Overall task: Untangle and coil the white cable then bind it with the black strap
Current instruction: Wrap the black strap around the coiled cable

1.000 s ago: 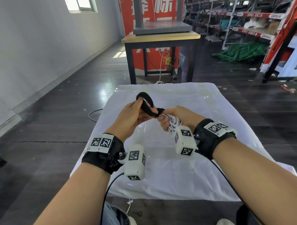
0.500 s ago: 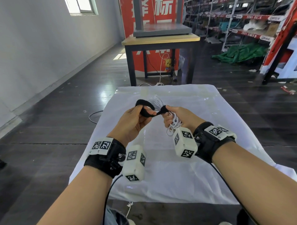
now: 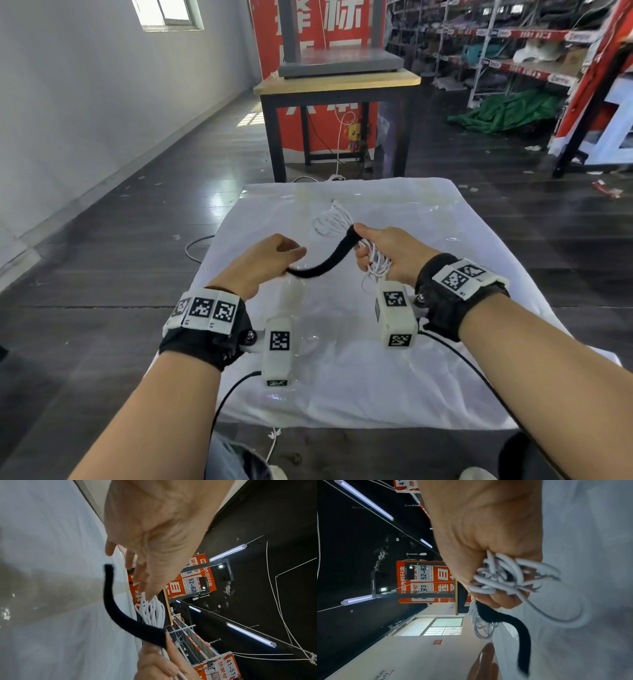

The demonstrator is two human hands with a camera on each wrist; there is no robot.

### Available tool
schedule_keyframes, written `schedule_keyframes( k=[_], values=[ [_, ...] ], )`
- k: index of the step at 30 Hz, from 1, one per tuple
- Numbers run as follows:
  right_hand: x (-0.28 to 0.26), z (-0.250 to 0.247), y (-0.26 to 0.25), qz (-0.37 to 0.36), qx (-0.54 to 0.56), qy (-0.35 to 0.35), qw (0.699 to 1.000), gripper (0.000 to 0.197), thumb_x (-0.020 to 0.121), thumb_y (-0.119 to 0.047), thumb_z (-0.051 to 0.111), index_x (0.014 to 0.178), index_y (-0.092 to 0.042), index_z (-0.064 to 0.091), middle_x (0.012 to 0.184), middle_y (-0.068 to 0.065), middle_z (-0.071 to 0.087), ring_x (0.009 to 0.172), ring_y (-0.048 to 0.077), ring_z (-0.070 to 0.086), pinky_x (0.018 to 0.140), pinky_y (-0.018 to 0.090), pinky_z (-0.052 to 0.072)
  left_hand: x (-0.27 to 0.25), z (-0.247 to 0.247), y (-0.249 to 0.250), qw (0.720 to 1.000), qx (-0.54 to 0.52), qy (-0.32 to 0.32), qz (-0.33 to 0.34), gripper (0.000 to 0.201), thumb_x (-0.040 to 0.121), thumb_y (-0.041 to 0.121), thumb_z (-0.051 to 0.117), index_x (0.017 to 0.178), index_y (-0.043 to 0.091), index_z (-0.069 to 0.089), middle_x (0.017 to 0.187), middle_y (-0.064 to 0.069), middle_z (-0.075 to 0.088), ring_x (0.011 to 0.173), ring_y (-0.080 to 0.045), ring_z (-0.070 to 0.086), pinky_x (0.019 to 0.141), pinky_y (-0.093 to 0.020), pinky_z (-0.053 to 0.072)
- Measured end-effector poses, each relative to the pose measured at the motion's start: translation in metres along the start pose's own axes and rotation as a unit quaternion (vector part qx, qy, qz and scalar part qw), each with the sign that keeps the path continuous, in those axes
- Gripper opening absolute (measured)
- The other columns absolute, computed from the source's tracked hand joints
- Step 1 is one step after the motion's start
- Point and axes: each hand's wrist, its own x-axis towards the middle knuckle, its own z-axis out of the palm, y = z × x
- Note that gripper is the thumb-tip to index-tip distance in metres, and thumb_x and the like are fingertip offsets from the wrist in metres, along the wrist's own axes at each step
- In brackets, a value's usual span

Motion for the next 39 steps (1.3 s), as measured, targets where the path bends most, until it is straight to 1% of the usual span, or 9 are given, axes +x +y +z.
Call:
schedule_keyframes(
  k=[3, 8, 11, 16, 20, 25, 31, 36, 39],
  values=[
    [-0.005, 0.009, 0.003, -0.006, -0.041, -0.025, 0.999, 0.025, 0.098, -0.018, 0.050, 0.080, -0.001, 0.051, 0.055, 0.007, 0.044, 0.037, 0.011, 0.041, 0.037, 0.018, 0.035, -0.001, 0.005, 0.004, 0.999, -0.007, 0.027, 0.035, 0.030, 0.093, 0.032, 0.058, 0.120, 0.020, 0.059, 0.118, 0.005, 0.055, 0.103, -0.013, 0.052, 0.085, -0.026, 0.038],
    [-0.011, 0.023, -0.001, -0.042, -0.065, -0.055, 0.995, 0.023, 0.098, -0.018, 0.050, 0.081, -0.002, 0.048, 0.059, 0.008, 0.045, 0.041, 0.010, 0.043, 0.039, 0.018, 0.035, -0.007, 0.020, 0.011, 0.973, -0.222, -0.068, -0.004, 0.028, 0.096, 0.019, 0.055, 0.120, 0.006, 0.060, 0.089, -0.006, 0.069, 0.062, -0.005, 0.063, 0.057, -0.015, 0.048],
    [-0.014, 0.026, -0.003, -0.054, -0.067, -0.068, 0.994, 0.020, 0.098, -0.019, 0.051, 0.086, -0.004, 0.046, 0.061, 0.009, 0.049, 0.043, 0.011, 0.045, 0.039, 0.019, 0.036, -0.007, 0.024, 0.015, 0.943, -0.312, -0.115, 0.009, 0.020, 0.096, 0.016, 0.054, 0.112, 0.007, 0.063, 0.094, -0.007, 0.070, 0.068, -0.008, 0.067, 0.063, -0.013, 0.054],
    [-0.013, 0.024, -0.002, -0.049, -0.063, -0.055, 0.995, 0.018, 0.097, -0.017, 0.052, 0.086, -0.005, 0.044, 0.068, 0.012, 0.049, 0.042, 0.012, 0.046, 0.038, 0.019, 0.037, -0.001, 0.020, 0.010, 0.954, -0.286, -0.076, 0.039, 0.010, 0.093, 0.009, 0.058, 0.095, 0.005, 0.067, 0.080, -0.010, 0.062, 0.062, -0.010, 0.057, 0.065, -0.014, 0.054],
    [-0.010, 0.019, -0.001, -0.012, -0.014, -0.029, 0.999, 0.023, 0.097, -0.020, 0.053, 0.081, -0.007, 0.043, 0.046, 0.008, 0.046, 0.034, 0.014, 0.041, 0.036, 0.017, 0.035, -0.003, 0.023, 0.013, 0.958, -0.242, -0.148, 0.041, 0.005, 0.089, 0.004, 0.061, 0.089, 0.006, 0.065, 0.066, -0.001, 0.061, 0.054, -0.004, 0.056, 0.061, -0.011, 0.050],
    [-0.010, 0.019, -0.004, 0.045, 0.027, -0.038, 0.998, 0.034, 0.093, -0.037, 0.055, 0.078, -0.008, 0.044, 0.041, 0.002, 0.040, 0.030, 0.011, 0.036, 0.033, 0.013, 0.033, 0.000, 0.024, 0.006, 0.952, -0.227, -0.206, -0.006, 0.002, 0.087, 0.005, 0.065, 0.088, 0.006, 0.067, 0.071, 0.000, 0.064, 0.059, -0.004, 0.058, 0.065, -0.011, 0.052],
    [-0.016, 0.020, -0.004, 0.121, -0.003, -0.113, 0.986, 0.034, 0.090, -0.037, 0.059, 0.075, -0.013, 0.041, 0.045, 0.000, 0.041, 0.033, 0.009, 0.038, 0.033, 0.016, 0.036, 0.007, 0.025, -0.003, 0.971, -0.178, -0.141, 0.067, 0.013, 0.086, -0.002, 0.064, 0.078, 0.007, 0.060, 0.075, -0.003, 0.060, 0.068, -0.008, 0.063, 0.069, -0.017, 0.051],
    [-0.018, 0.014, 0.000, 0.140, -0.025, -0.173, 0.975, 0.024, 0.088, -0.033, 0.059, 0.087, -0.011, 0.049, 0.052, -0.001, 0.039, 0.039, 0.006, 0.037, 0.036, 0.014, 0.036, 0.004, 0.018, -0.007, 0.957, -0.216, -0.128, 0.146, 0.026, 0.085, -0.004, 0.064, 0.112, -0.002, 0.062, 0.104, -0.011, 0.068, 0.098, -0.020, 0.065, 0.085, -0.030, 0.053],
    [-0.016, 0.013, -0.001, 0.153, -0.010, -0.180, 0.972, 0.024, 0.088, -0.030, 0.061, 0.093, -0.011, 0.048, 0.056, -0.001, 0.038, 0.040, 0.007, 0.038, 0.035, 0.016, 0.038, 0.004, 0.016, -0.006, 0.960, -0.210, -0.083, 0.165, 0.027, 0.081, -0.001, 0.070, 0.107, -0.001, 0.064, 0.106, -0.020, 0.067, 0.100, -0.024, 0.064, 0.093, -0.040, 0.051]
  ],
)
